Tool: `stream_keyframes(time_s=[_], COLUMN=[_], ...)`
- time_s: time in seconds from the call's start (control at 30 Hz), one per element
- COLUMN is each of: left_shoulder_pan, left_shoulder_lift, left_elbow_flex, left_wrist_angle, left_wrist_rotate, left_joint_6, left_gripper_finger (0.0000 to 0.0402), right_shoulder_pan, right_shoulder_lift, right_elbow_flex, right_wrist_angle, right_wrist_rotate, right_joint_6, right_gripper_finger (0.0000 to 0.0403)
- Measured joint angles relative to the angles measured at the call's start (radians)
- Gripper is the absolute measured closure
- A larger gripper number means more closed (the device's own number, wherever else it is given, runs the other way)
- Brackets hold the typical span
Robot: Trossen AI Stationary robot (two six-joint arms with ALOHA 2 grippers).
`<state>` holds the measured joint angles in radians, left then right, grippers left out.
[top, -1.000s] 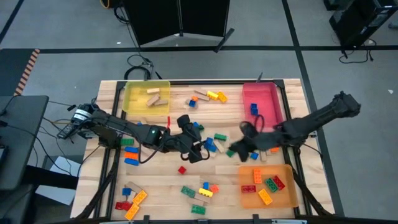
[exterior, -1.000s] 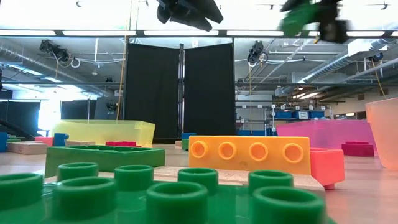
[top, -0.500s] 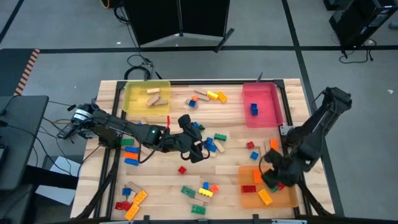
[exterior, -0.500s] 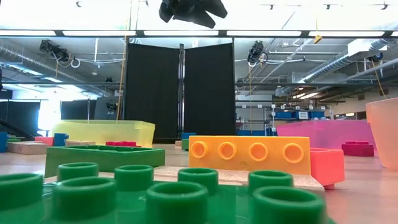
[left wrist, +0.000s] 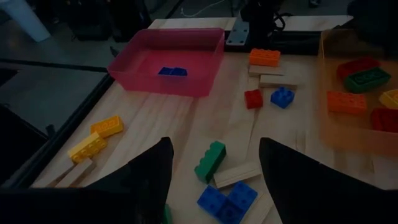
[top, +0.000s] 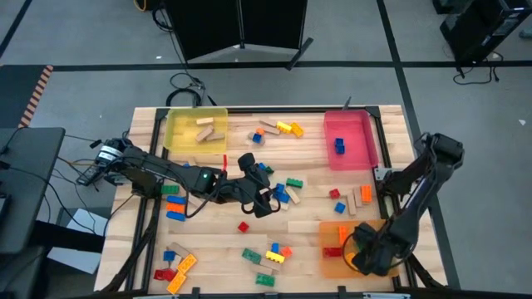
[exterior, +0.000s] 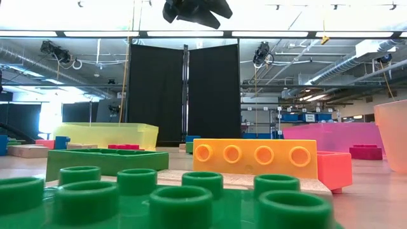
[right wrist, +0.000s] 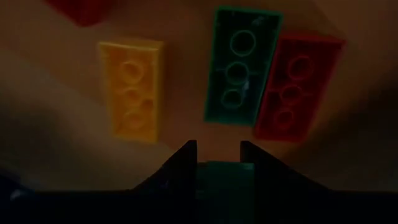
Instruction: Sort blocks by size
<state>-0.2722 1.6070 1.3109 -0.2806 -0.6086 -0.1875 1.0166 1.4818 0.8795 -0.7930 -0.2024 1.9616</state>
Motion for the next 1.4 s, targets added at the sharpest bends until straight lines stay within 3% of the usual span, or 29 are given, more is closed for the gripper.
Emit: stream_keyframes(time_s=[0.2, 0.43, 0.6, 0.83, 1.0, 1.27, 1.4], left_shoulder_pan=[-0.005, -0.015, -0.061, -0.127, -0.136, -0.134, -0.128], left_shoulder_lift=[0.000, 0.000, -0.006, -0.035, -0.015, -0.013, -0.013], left_elbow_flex=[0.000, 0.000, 0.000, 0.000, -0.043, -0.237, -0.298], left_wrist_angle=[-0.002, -0.014, -0.063, -0.311, -0.451, -0.204, -0.093], left_wrist_rotate=[0.000, 0.000, 0.001, 0.005, 0.067, 0.299, 0.319], left_joint_6=[0.000, 0.000, -0.038, -0.318, -0.528, -0.611, -0.716], left_gripper_finger=[0.0157, 0.0157, 0.0157, 0.0158, 0.0159, 0.0159, 0.0158], right_shoulder_pan=[-0.001, -0.001, -0.001, -0.001, -0.008, -0.046, -0.054], right_shoulder_lift=[0.081, 0.050, -0.012, -0.120, -0.172, -0.185, -0.180], right_elbow_flex=[0.000, 0.000, 0.000, 0.000, 0.000, 0.000, 0.000], right_wrist_angle=[0.029, 0.065, 0.064, 0.062, 0.054, 0.052, 0.055], right_wrist_rotate=[-0.018, 0.030, 0.085, 0.231, 0.364, 0.399, 0.396], right_joint_6=[-0.001, 0.024, 0.080, 0.160, 0.157, 0.109, 0.104], right_gripper_finger=[0.0282, 0.0166, 0.0129, 0.0129, 0.0138, 0.0156, 0.0163])
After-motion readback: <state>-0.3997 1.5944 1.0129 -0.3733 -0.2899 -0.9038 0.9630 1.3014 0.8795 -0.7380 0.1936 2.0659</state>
